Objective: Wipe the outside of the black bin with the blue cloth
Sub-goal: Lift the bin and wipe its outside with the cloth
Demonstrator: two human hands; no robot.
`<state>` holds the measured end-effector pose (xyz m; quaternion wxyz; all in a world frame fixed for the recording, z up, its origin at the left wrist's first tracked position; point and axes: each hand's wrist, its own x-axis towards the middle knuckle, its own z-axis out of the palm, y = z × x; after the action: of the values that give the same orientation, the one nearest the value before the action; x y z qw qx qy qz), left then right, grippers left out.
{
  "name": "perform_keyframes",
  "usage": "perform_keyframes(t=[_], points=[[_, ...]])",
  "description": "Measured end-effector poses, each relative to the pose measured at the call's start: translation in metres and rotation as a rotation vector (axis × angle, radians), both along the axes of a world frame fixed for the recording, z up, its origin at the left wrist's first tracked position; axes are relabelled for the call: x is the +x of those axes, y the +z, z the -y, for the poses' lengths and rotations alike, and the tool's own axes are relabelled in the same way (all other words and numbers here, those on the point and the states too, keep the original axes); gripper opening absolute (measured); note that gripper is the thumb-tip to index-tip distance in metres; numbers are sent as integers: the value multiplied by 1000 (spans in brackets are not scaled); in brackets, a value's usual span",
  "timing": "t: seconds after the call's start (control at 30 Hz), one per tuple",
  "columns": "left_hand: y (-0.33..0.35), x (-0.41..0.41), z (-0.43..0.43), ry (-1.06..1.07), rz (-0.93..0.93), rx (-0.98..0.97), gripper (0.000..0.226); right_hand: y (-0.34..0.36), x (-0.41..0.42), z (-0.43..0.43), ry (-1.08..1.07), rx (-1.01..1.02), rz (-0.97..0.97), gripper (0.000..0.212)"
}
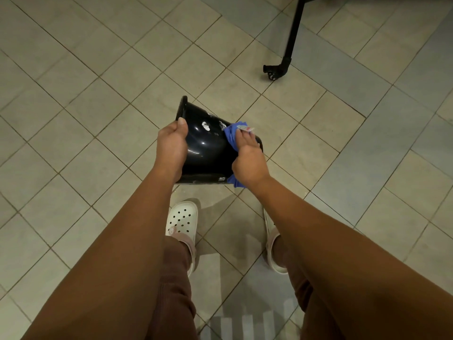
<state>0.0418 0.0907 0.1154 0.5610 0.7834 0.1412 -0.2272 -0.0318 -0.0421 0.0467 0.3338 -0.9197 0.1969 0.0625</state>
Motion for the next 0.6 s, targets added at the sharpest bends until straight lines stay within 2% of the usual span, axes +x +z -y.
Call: perform_keyframes(t=[0.23,0.33,0.5,0.6], points=[[1,-5,1,-43,8,7,38,-5,-2,23,-125,35,-130,62],[-1,-5,2,-36,-10,-1,36,-8,-5,8,-108,-30,-104,62],[1,-4,5,-73,-29,1,29,-4,0,7,-36,3,20,66],[2,-5,4,-117,2,21,30,-2,1,23,-116,101,-74,58]])
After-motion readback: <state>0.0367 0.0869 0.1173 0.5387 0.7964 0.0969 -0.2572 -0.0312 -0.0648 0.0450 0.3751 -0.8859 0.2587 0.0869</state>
